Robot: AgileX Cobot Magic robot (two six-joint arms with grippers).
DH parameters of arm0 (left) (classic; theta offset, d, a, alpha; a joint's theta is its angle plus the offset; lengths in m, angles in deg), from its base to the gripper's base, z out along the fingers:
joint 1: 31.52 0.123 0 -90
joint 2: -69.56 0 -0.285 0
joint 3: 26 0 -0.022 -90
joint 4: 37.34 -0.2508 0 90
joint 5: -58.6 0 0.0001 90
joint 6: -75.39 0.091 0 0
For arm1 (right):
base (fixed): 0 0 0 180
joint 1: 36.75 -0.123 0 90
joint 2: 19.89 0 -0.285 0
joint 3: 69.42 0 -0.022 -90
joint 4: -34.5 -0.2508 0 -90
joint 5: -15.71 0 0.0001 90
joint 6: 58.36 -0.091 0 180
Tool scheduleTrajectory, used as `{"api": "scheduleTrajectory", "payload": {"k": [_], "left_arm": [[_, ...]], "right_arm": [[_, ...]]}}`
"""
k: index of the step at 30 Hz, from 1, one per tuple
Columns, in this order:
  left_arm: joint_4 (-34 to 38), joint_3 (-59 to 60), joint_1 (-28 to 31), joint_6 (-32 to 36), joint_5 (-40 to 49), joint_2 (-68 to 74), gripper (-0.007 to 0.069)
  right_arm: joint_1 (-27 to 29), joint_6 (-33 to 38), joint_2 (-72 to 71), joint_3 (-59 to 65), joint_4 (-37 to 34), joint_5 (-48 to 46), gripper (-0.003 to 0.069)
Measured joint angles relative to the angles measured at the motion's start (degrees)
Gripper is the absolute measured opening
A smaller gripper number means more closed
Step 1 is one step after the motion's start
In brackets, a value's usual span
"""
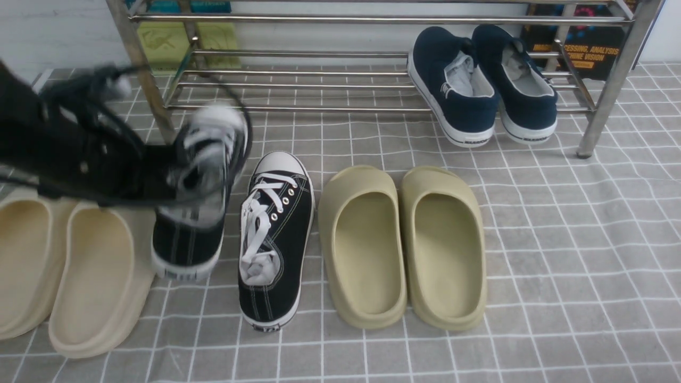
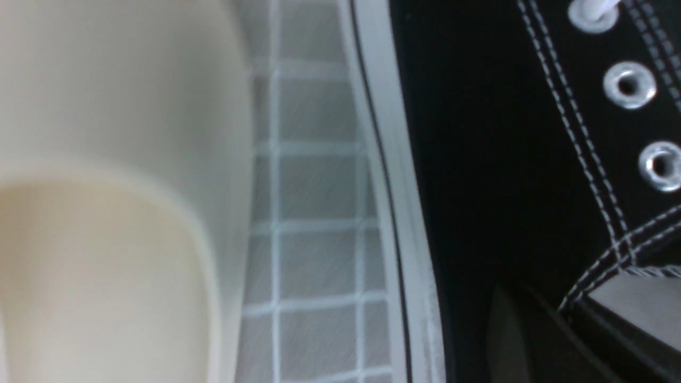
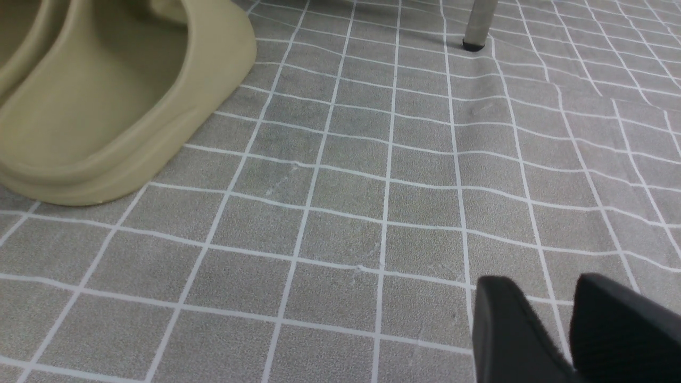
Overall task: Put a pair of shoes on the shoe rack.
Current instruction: Use the left arm to put a shoe into the shoe rack
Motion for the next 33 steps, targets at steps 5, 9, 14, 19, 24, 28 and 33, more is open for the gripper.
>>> {"api": "scheduleTrajectory", "payload": {"k": [5,9,14,19,24,28,33], "left_arm": [[-0.16,-13.13,0.0,-0.09,3.27,8.76,-0.0013],[-0.43,-21.45,0.0,-1.73,4.12,17.17,-0.0013],[-1.1,-35.22,0.0,-4.87,4.5,27.93,-0.0013],[-0.85,-45.71,0.0,-5.21,1.24,35.64,-0.0013],[-0.53,-48.06,-0.13,-6.74,-1.7,38.66,-0.0013],[-0.35,-48.17,-0.48,-7.98,-2.37,39.26,0.0031],[0.22,-48.93,-0.93,-6.01,-4.15,39.59,0.0232]], "right_arm": [[0.0,0.0,0.0,0.0,0.0,0.0,0.0236],[0.0,0.0,0.0,0.0,0.0,0.0,0.0237],[0.0,0.0,0.0,0.0,0.0,0.0,0.0237],[0.0,0.0,0.0,0.0,0.0,0.0,0.0237],[0.0,0.0,0.0,0.0,0.0,0.0,0.0237],[0.0,0.0,0.0,0.0,0.0,0.0,0.0237],[0.0,0.0,0.0,0.0,0.0,0.0,0.0238]]}}
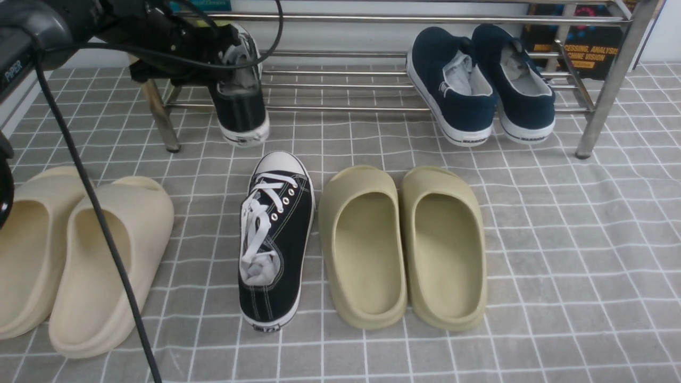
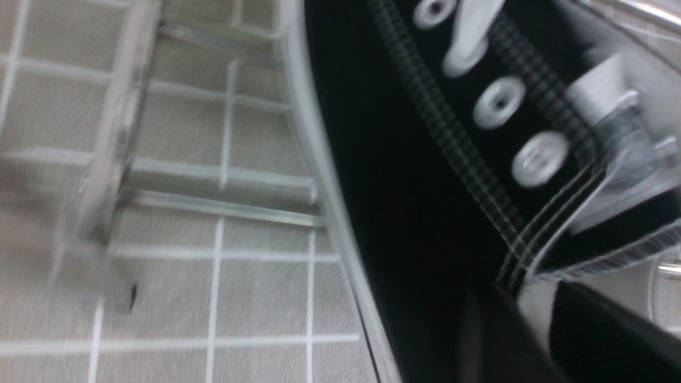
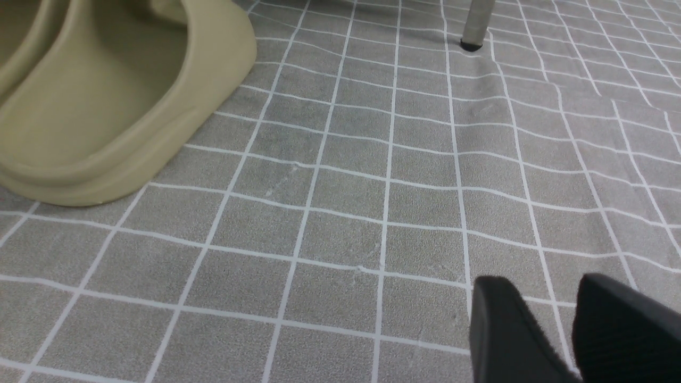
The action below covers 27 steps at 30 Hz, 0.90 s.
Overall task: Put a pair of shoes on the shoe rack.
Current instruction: Use the left arm to put a shoe into the shoe rack
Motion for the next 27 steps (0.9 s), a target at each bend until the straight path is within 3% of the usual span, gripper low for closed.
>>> {"api": "scheduleTrajectory", "payload": {"k": [1,3,6,8,15,24,27], "left_arm": [[-0.45,-0.98,-0.02,0.42,0.23,0.33,0.0304],[-1.34,-2.16,-0.02,0.13,3.14,0.54,0.036],[-1.87,-3.41,-0.02,-3.42,8.54,-0.07,0.0379],[-2.46,-3.61,-0.24,-4.43,11.24,-0.94,0.0356],[-7.61,-4.14,-6.14,-5.25,19.54,-3.76,-0.0015],[-13.71,-4.14,-11.96,-7.76,18.88,-0.9,-0.0013],[-21.78,-4.14,-12.25,-9.93,18.87,-0.2,-0.0013]], "right_arm": [[0.0,0.0,0.0,0.0,0.0,0.0,0.0238],[0.0,0.0,0.0,0.0,0.0,0.0,0.0238],[0.0,0.0,0.0,0.0,0.0,0.0,0.0238],[0.0,0.0,0.0,0.0,0.0,0.0,0.0238],[0.0,0.0,0.0,0.0,0.0,0.0,0.0239],[0.0,0.0,0.0,0.0,0.0,0.0,0.0239],[0.0,0.0,0.0,0.0,0.0,0.0,0.0239]]}}
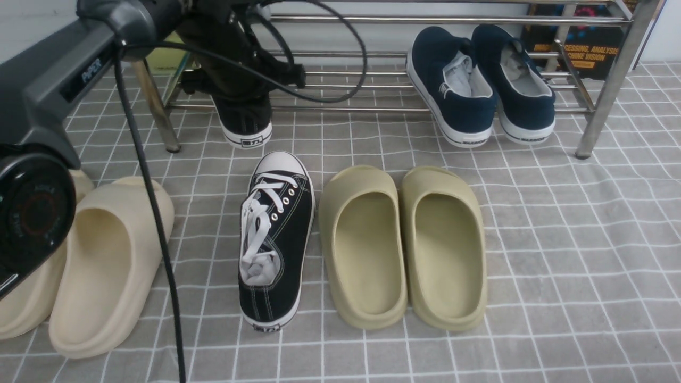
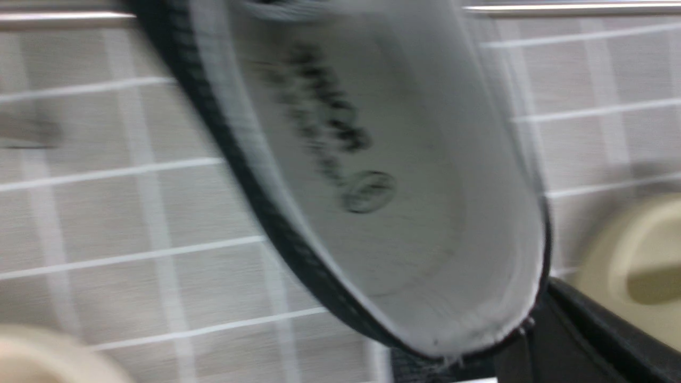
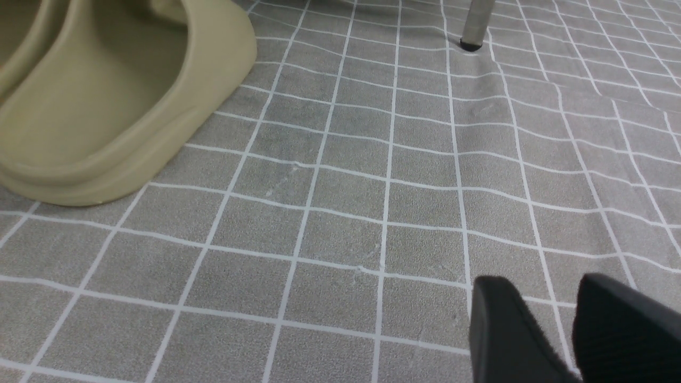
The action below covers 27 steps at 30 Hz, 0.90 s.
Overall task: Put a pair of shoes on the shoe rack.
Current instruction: Use the left arm to put a shoe into the shoe rack, then use the left arm to grab the shoe closest to it
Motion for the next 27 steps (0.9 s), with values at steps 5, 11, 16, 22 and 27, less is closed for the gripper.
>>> {"api": "scheduleTrajectory", "payload": {"k": [5,11,16,22,27], "left_arm": [[-12.44,0.0,-0.16,-4.71,0.99,-0.66,-0.0013],[-13.52,0.0,0.11,-6.58,1.13,-3.55,-0.0013],[-9.69,-0.05,0.11,-3.62,6.59,-6.57,-0.0013],[-4.05,6.94,0.11,-0.38,9.82,-16.33,-0.0013],[4.68,24.62,0.11,0.84,7.46,-25.8,-0.0013]], "right_arm": [[0.0,0.0,0.0,0.0,0.0,0.0,0.0239],[0.0,0.0,0.0,0.0,0.0,0.0,0.0239],[0.0,0.0,0.0,0.0,0.0,0.0,0.0239],[0.0,0.0,0.0,0.0,0.0,0.0,0.0239],[0.0,0.0,0.0,0.0,0.0,0.0,0.0239]]}}
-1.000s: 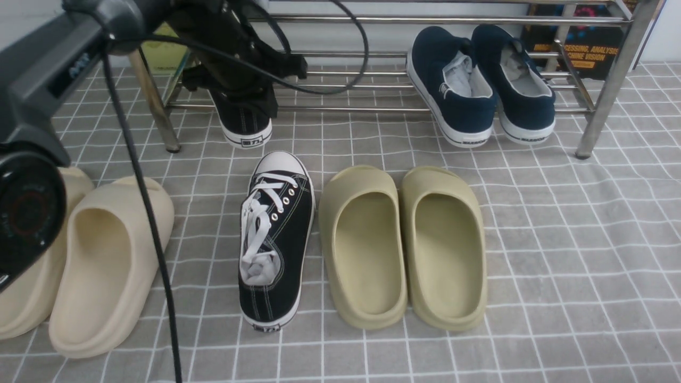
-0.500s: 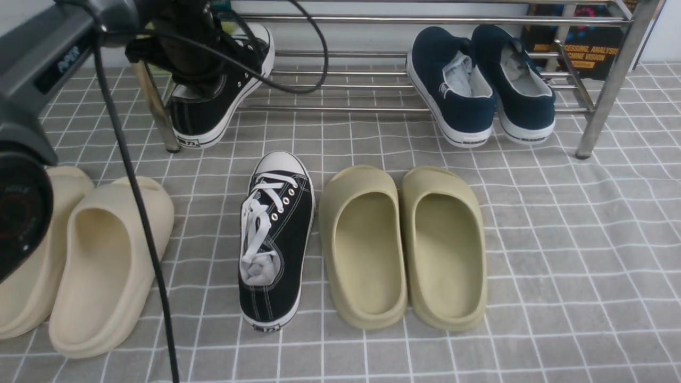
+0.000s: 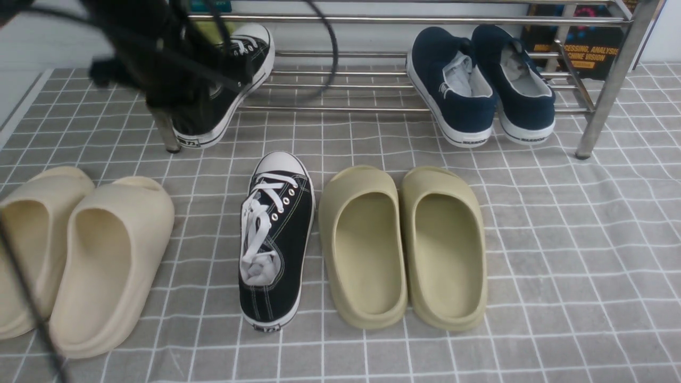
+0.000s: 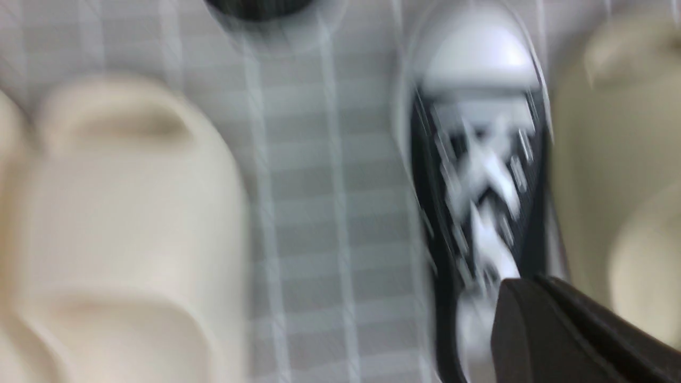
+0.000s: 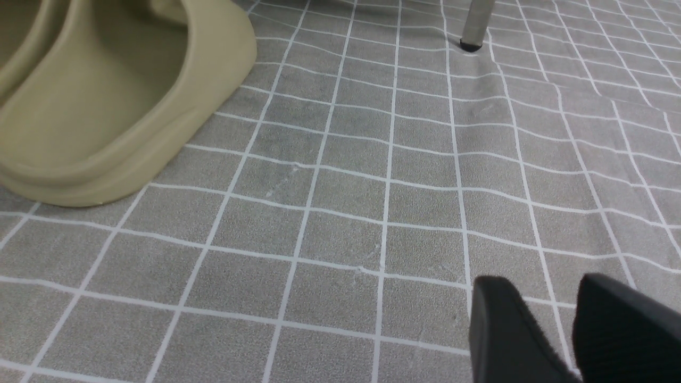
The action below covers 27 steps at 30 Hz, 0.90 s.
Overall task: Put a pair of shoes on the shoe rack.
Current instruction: Use the left arm to grab the shoe closest to it
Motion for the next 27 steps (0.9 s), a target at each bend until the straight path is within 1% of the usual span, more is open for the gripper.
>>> {"api": "scheduleTrajectory", "payload": {"k": [1,2,3,4,6,7,9,12,13,14,15,16,17,20,21,22,23,24,25,27], "left_arm": [[3.15,7.69,-0.05,0.35,-5.11,-2.63,-0.0013],[4.8,12.11,-0.05,0.51,-8.88,-3.73,-0.0013],[5.1,12.95,-0.05,0.51,-9.65,-3.89,-0.0013],[6.54,18.08,-0.05,0.51,-14.64,-4.55,-0.0013],[7.74,23.36,-0.05,0.51,-20.11,-4.39,-0.0013],[8.41,25.56,-0.05,0.51,-22.2,-3.9,-0.0007],[9.16,27.05,-0.05,0.55,-23.7,-3.3,0.0014],[10.82,28.56,-0.05,0.79,-25.88,-0.78,0.0131],[11.12,28.61,-0.05,1.27,-26.48,0.46,0.0195],[11.12,28.61,-0.05,1.41,-26.48,0.68,0.0195],[11.23,28.61,-0.05,2.68,-27.46,2.43,0.0259],[11.3,28.61,-0.05,3.42,-27.98,3.3,0.0286],[11.3,28.61,-0.05,4.34,-28.79,4.36,0.0295],[11.36,28.61,-0.05,5.79,-29.63,6.04,0.0255],[11.59,28.24,-0.05,5.97,-29.38,6.16,0.0159],[11.63,27.93,-0.05,6.09,-28.92,6.1,0.0118],[11.68,27.04,-0.05,6.23,-27.26,5.8,0.0037],[11.68,26.85,-0.05,6.24,-26.93,5.8,0.0026],[11.51,25.03,-0.05,6.55,-23.77,4.91,-0.0014],[11.1,21.94,-0.05,7.14,-17.33,2.83,-0.0013]], "right_arm": [[0.0,0.05,0.0,0.0,0.0,0.0,0.0239],[0.0,0.05,0.0,0.0,0.0,0.0,0.0239],[0.0,0.05,0.0,0.0,0.0,0.0,0.0239],[0.0,0.05,0.0,0.0,0.0,0.0,0.0239],[0.0,0.05,0.0,0.0,0.0,0.0,0.0239],[0.0,0.05,0.0,0.0,0.0,-0.01,0.0239],[0.0,0.05,0.0,0.0,0.0,-0.01,0.0239],[0.0,0.05,0.0,0.0,0.0,-0.01,0.0239],[0.0,0.05,0.0,0.0,0.0,-0.01,0.0239],[0.0,0.05,0.0,0.0,0.0,-0.01,0.0239],[0.0,0.05,0.0,0.0,0.0,-0.01,0.0239],[0.0,0.05,0.0,0.0,0.0,-0.01,0.0239],[0.0,0.05,0.0,0.0,0.0,-0.01,0.0239],[0.0,0.05,0.0,0.0,0.04,-0.01,0.0239],[0.0,0.05,0.0,0.0,0.04,-0.01,0.0239],[0.0,0.05,0.0,0.0,0.04,-0.01,0.0239],[0.0,0.05,0.0,0.0,0.04,-0.01,0.0239],[0.0,0.05,0.0,0.0,0.04,-0.01,0.0239],[0.0,0.05,0.0,0.0,0.04,-0.01,0.0239],[0.0,0.05,0.0,0.0,0.04,-0.01,0.0239]]}}
